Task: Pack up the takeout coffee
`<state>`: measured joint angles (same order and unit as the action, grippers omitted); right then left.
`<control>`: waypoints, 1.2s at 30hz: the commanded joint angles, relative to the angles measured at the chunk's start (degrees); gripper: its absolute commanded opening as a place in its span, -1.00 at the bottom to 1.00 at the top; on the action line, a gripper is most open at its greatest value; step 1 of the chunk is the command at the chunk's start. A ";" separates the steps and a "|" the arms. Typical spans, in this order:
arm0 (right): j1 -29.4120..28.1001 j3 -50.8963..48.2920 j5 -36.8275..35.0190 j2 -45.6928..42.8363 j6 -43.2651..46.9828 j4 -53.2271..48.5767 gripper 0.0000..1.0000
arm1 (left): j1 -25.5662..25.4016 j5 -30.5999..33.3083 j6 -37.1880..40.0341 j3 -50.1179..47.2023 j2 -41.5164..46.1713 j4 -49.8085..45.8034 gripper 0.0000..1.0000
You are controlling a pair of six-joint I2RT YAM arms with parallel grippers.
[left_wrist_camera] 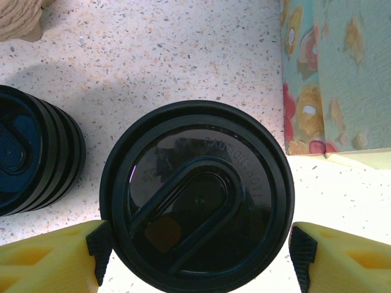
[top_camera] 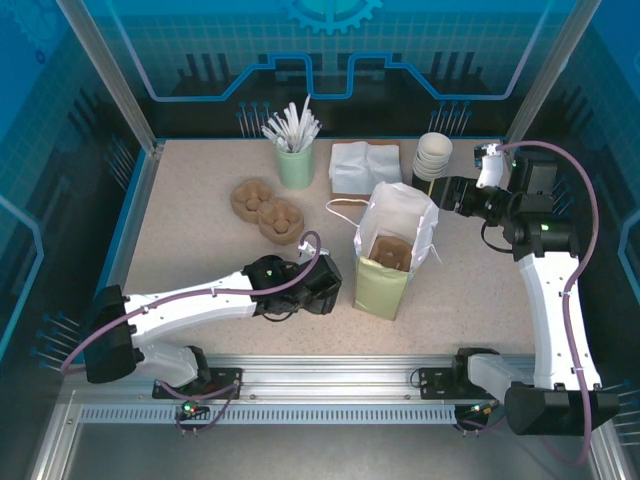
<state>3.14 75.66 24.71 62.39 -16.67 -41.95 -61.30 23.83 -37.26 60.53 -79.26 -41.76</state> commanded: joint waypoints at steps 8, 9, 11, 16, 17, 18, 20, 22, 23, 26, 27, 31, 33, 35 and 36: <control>1.28 -0.29 1.51 -0.08 -0.21 0.12 0.24 | -0.32 1.58 -0.63 1.21 -2.30 -1.00 0.55; 1.34 -0.25 1.57 -0.08 -0.21 0.03 0.25 | -0.31 1.65 -0.63 1.32 -2.41 -1.05 0.55; 1.43 -0.29 1.80 -0.16 -0.21 -0.06 0.25 | -0.31 1.74 -0.63 1.65 -2.49 -1.12 0.56; 1.65 -0.34 2.26 -0.34 -0.21 -0.10 0.24 | -0.31 2.26 -0.63 2.17 -2.37 -1.13 0.59; 1.56 -0.37 2.32 -0.43 -0.21 -0.14 0.24 | -0.28 2.33 -0.60 2.29 -2.39 -1.13 0.60; 1.64 -0.40 2.34 -0.43 -0.21 -0.15 0.24 | -0.20 2.42 -0.69 2.26 -2.42 -1.26 0.60; 1.68 -0.36 2.24 -0.43 -0.21 -0.23 0.25 | -0.23 2.70 -0.80 2.48 -2.52 -1.31 0.60; 1.69 -0.44 2.31 -0.43 -0.21 -0.24 0.24 | -0.23 3.05 -0.88 2.65 -2.64 -1.41 0.61; 1.75 -0.45 2.36 -0.43 -0.20 -0.23 0.25 | -0.23 3.27 -0.89 2.82 -2.73 -1.40 0.61; 1.75 -0.47 2.74 -0.35 -0.21 -0.24 0.24 | -0.09 3.49 -0.76 3.42 -3.13 -1.74 0.63; 1.78 -0.43 2.88 -0.34 -0.12 -0.23 0.24 | -0.12 3.42 -0.64 3.54 -3.12 -1.70 0.64; 1.76 -0.60 2.82 -0.34 -0.03 -0.23 0.25 | -0.03 3.13 -0.02 3.54 -3.09 -0.88 0.66; 1.78 -0.57 2.97 -0.25 0.05 -0.40 0.25 | 0.21 2.82 -0.01 3.33 -3.31 -0.97 0.64; 1.79 -0.56 2.89 -0.25 0.05 -0.45 0.24 | 0.35 2.64 -0.13 3.11 -3.52 -0.84 0.64; 1.79 -0.51 2.89 -0.25 0.18 -0.41 0.25 | 0.36 2.49 -0.10 2.95 -3.62 -0.63 0.63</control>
<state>3.92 75.57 26.22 62.39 -16.67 -41.98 -61.23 25.74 -37.43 62.46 -82.04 -41.91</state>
